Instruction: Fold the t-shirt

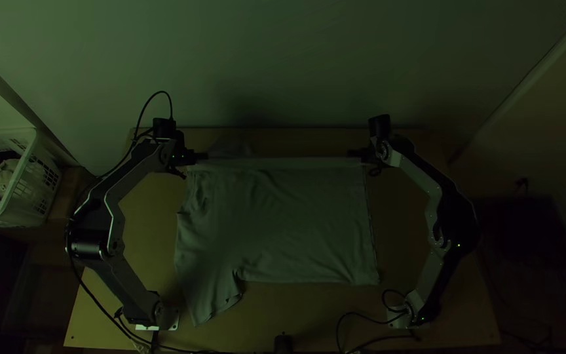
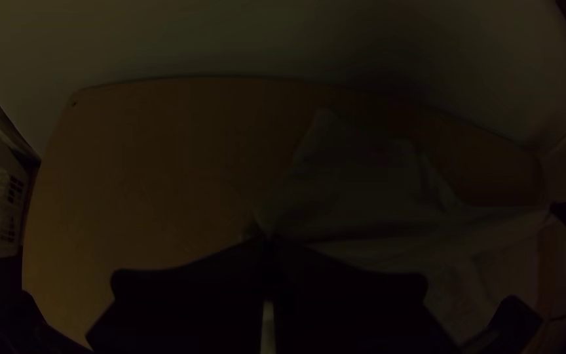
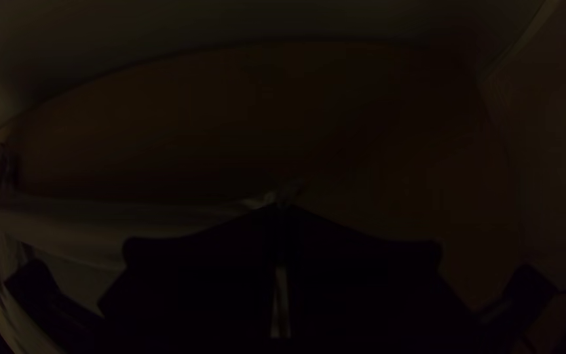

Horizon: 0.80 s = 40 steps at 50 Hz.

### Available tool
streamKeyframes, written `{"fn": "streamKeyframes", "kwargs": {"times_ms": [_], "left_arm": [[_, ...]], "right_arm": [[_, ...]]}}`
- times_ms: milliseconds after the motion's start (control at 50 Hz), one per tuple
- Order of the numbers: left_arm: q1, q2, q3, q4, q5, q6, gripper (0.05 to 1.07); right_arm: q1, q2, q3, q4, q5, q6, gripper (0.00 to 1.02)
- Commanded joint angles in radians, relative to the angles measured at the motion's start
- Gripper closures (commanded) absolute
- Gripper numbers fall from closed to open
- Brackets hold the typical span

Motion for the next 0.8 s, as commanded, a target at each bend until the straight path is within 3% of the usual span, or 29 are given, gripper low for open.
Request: {"fn": "streamKeyframes", "kwargs": {"times_ms": [0,160,780], "left_arm": [[0.016,-0.076,-0.067,0.009,-0.009,0.016,1.05],[0.017,-0.122,-0.138,0.011,-0.014,0.017,1.05],[-0.012,-0.211,-0.356,0.032,-0.025,0.028,1.05]], "right_arm": [[0.005,-0.056,-0.061,0.009,0.023,0.003,1.0],[0.032,-0.109,-0.133,0.017,0.051,0.003,1.0],[0.097,-0.252,-0.343,0.035,0.061,0.024,1.0]]}}
